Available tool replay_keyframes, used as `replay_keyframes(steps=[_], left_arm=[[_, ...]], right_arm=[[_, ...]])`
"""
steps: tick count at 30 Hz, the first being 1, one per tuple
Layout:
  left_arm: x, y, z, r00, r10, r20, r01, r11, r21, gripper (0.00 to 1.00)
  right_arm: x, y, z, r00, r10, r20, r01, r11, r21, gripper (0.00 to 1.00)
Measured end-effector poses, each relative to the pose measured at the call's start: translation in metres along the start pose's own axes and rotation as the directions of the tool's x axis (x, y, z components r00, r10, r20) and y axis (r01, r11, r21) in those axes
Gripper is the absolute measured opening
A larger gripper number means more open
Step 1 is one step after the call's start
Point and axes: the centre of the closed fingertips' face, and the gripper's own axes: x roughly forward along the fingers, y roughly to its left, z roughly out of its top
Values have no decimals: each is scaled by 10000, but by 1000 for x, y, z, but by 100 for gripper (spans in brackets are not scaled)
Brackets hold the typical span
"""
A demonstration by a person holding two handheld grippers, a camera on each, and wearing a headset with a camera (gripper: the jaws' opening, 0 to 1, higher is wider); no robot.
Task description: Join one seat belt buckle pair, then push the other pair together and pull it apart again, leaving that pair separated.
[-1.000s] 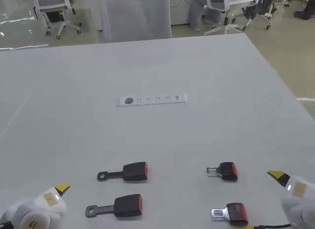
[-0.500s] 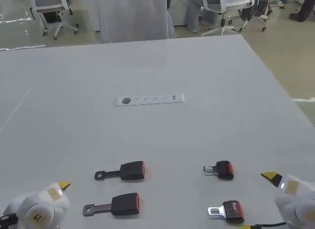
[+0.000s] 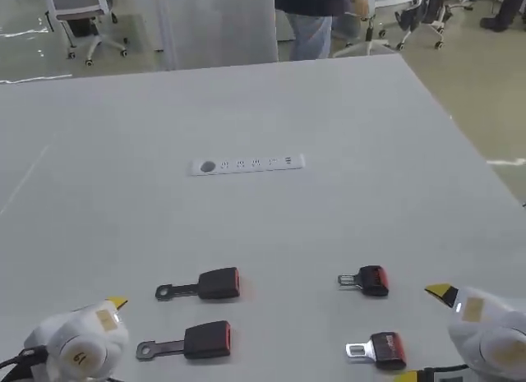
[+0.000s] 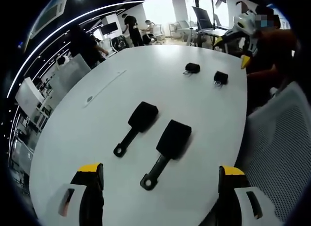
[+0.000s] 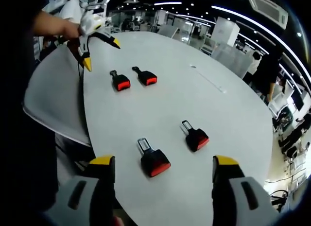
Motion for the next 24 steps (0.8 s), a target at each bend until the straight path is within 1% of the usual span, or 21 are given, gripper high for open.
replay_keyframes(steps=[6,9,11,14,16,19,24], left_arm=[[11,2,3,9999,-81,-126,84,9997,232,100],[14,5,6,9998,-95,-146,99,9996,267,100],[16,7,7,9998,-122,-130,124,9998,162,100],[18,9,7,9997,-173,-196,179,9994,288,100],[18,10,7,9994,-255,-232,261,9993,270,100],[19,10,7,9990,-341,-275,352,9987,378,100],[21,6,7,9981,-518,-339,538,9967,613,100]], right_arm=[[4,0,-1,9999,89,-94,-90,9999,-133,82],[5,0,-1,9998,164,-145,-168,9995,-250,82],[6,0,-1,9995,215,-227,-224,9989,-413,82],[8,-1,-2,9991,291,-319,-310,9977,-600,81],[10,-1,-3,9987,352,-360,-375,9970,-670,81],[12,-2,-4,9983,422,-405,-453,9959,-785,81],[15,0,-5,9970,574,-520,-623,9933,-975,80]])
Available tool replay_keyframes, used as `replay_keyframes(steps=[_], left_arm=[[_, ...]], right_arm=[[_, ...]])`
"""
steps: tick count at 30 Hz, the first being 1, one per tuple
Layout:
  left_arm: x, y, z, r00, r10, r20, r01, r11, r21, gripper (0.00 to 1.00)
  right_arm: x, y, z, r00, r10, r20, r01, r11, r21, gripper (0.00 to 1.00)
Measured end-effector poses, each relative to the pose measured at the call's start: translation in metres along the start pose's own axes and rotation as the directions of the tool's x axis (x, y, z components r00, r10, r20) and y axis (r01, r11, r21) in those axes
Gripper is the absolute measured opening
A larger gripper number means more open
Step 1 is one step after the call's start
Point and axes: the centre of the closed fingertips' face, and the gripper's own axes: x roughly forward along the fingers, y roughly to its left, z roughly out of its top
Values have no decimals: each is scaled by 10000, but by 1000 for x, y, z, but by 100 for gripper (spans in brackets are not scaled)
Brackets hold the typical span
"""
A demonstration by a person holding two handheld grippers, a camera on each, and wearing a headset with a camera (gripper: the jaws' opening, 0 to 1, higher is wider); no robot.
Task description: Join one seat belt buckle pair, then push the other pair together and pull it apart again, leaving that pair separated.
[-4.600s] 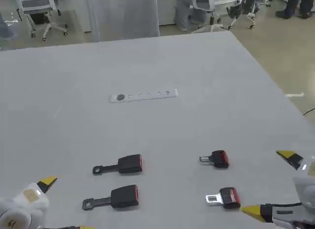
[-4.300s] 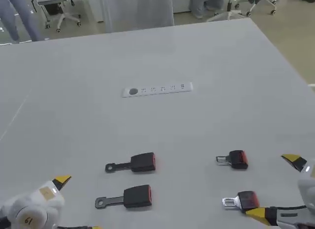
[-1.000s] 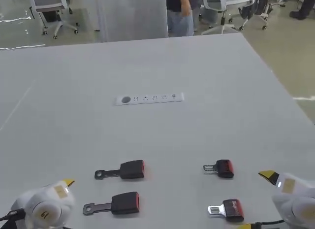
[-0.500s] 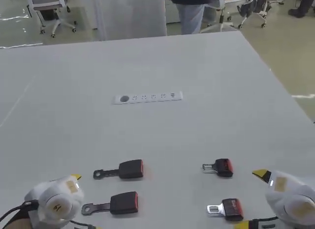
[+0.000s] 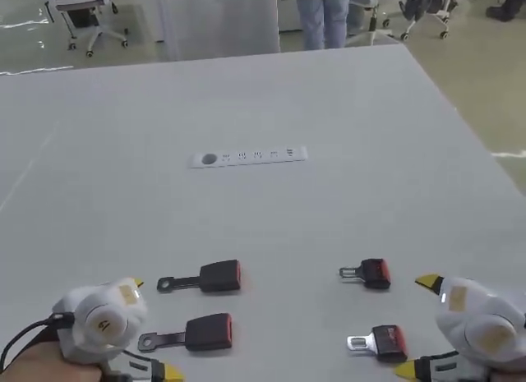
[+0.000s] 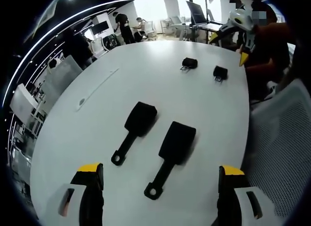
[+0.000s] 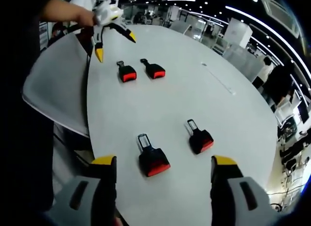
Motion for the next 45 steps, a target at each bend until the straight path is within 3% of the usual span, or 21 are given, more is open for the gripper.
replay_keyframes(steps=[8,13,16,21,23,26,29,34,42,45], left_arm=[[8,-12,-3,9981,-534,-318,560,9944,894,100],[12,-12,0,9972,-648,-370,687,9909,1155,98],[16,-13,3,9968,-756,-248,780,9904,1138,97],[24,-23,16,9905,-1345,274,1290,9805,1482,89],[29,-25,11,9892,-1462,-76,1455,9761,1615,88],[35,-27,9,9861,-1647,-198,1654,9664,1966,82],[41,-28,3,9809,-1864,-562,1945,9493,2469,75],[47,-25,0,9770,-2007,-721,2122,9481,2366,64],[56,-26,-1,9709,-2207,-930,2371,9398,2460,56],[58,-31,1,9653,-2432,-952,2601,9282,2662,52]], right_arm=[[6,2,0,9992,391,-85,-393,9987,-336,75],[12,7,3,9962,868,61,-864,9949,-513,66],[15,10,3,9937,1114,74,-1106,9913,-714,62],[23,17,-6,9877,1529,-331,-1557,9815,-1116,55],[26,18,-9,9856,1626,-464,-1671,9785,-1209,54],[30,19,-12,9827,1739,-646,-1812,9743,-1339,54],[34,19,-14,9806,1814,-749,-1908,9705,-1474,53],[39,18,-19,9744,1989,-1051,-2144,9624,-1668,50],[46,17,-31,9627,2269,-1474,-2512,9520,-1751,41],[48,19,-34,9585,2385,-1559,-2643,9487,-1737,39]])
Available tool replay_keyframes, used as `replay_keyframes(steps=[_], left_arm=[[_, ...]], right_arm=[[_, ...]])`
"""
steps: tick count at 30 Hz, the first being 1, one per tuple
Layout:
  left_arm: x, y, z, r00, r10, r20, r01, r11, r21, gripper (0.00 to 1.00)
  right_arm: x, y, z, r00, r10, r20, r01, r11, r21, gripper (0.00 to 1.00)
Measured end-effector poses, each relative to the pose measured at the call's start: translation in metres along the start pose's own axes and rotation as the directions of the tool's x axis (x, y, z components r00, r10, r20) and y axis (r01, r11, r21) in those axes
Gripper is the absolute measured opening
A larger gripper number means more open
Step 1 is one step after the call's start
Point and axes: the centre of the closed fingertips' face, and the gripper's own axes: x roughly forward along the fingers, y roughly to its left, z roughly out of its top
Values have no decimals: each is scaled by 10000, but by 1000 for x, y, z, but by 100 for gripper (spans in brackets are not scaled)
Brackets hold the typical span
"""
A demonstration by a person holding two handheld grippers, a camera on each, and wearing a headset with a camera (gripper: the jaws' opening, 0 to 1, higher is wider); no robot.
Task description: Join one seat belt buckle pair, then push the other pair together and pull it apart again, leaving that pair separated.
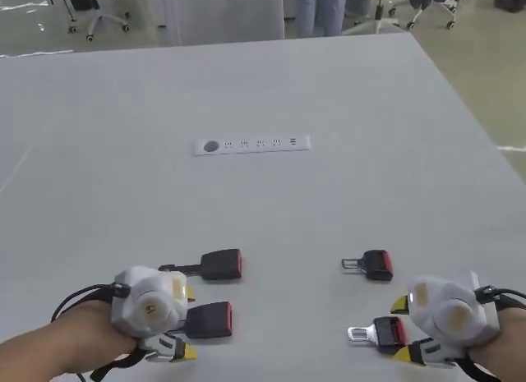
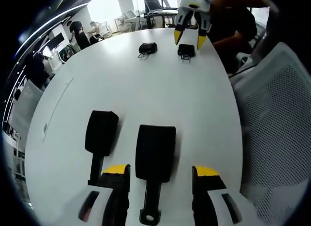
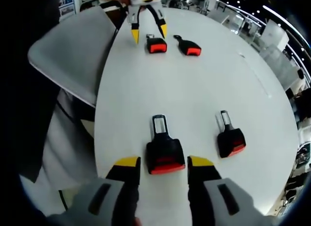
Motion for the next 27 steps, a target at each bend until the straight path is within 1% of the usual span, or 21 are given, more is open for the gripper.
replay_keyframes(steps=[2,6,8,9,11,14,16,17,18,19,22,24,26,27], left_arm=[[2,0,0,9999,-20,-107,21,9999,170,50],[5,3,1,9999,-9,-134,13,9996,275,47],[7,4,1,9998,-47,-171,51,9996,281,44],[8,3,0,9997,-148,-214,153,9996,245,42],[8,4,0,9997,-145,-194,149,9997,202,41],[10,5,-1,9997,-126,-225,131,9997,222,38],[10,7,-1,9997,-45,-247,54,9994,356,35],[11,10,-2,9996,113,-273,-98,9984,555,33],[11,8,-3,9993,-36,-365,59,9980,636,32],[11,9,-3,9993,63,-382,-29,9962,876,32],[13,10,-5,9987,84,-508,-12,9900,1408,32],[13,9,-3,9988,53,-480,16,9899,1418,32],[12,10,-3,9994,-5,-345,57,9888,1489,32],[12,11,-3,9996,-32,-297,73,9901,1400,31]], right_arm=[[1,0,-1,10000,23,-66,-24,9999,-103,39],[7,1,-5,9996,151,-221,-156,9997,-209,38],[9,0,-6,9994,189,-282,-196,9995,-231,37],[10,-1,-6,9993,215,-297,-222,9995,-223,37],[10,-1,-5,9989,338,-320,-347,9990,-270,34],[11,0,-5,9983,488,-325,-498,9983,-304,34],[12,0,-6,9978,561,-366,-573,9978,-322,34],[13,0,-7,9975,592,-377,-605,9976,-340,33],[13,0,-7,9974,619,-382,-633,9973,-362,33],[13,0,-7,9971,650,-386,-665,9971,-373,33],[15,0,-9,9963,789,-329,-800,9963,-315,33],[16,0,-9,9962,810,-330,-821,9960,-344,33],[17,0,-10,9961,806,-372,-822,9957,-430,33],[17,0,-10,9960,820,-365,-836,9955,-437,33]])
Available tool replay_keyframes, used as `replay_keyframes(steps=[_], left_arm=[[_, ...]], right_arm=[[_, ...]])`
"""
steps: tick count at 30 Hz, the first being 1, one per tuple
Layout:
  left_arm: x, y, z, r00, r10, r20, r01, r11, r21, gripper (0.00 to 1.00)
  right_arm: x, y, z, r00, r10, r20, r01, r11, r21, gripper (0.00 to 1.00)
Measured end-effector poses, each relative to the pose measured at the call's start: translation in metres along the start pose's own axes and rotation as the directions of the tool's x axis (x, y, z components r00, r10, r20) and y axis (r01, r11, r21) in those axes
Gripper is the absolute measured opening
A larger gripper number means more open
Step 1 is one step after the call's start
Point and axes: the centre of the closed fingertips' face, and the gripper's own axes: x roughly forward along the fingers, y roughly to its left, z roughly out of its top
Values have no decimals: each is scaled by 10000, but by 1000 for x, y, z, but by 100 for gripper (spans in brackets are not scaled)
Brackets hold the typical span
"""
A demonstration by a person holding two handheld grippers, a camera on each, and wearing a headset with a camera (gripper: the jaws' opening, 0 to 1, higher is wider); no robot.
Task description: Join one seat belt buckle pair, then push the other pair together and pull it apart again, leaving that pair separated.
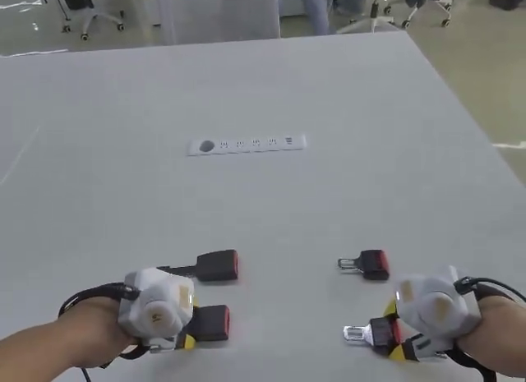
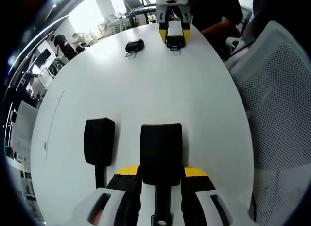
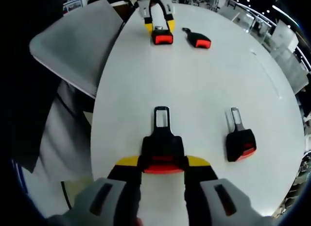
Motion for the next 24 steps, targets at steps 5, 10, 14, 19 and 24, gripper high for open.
replay_keyframes(steps=[5,10,14,19,24], left_arm=[[1,-1,2,9999,-95,-45,95,9999,-49,31],[1,0,0,9999,-162,-58,161,9999,-61,31],[2,-1,1,9998,-176,-71,175,9998,-111,31],[2,-1,1,9996,-254,-115,254,9997,-39,31],[2,-2,1,9995,-264,-198,262,9996,-96,31]], right_arm=[[0,1,0,9999,32,114,-33,10000,62,33],[0,0,1,9998,39,195,-41,10000,77,33],[0,0,1,9998,32,198,-34,9999,111,33],[0,0,1,9995,80,301,-85,9998,164,33],[0,0,1,9990,-31,437,17,9995,312,33]])
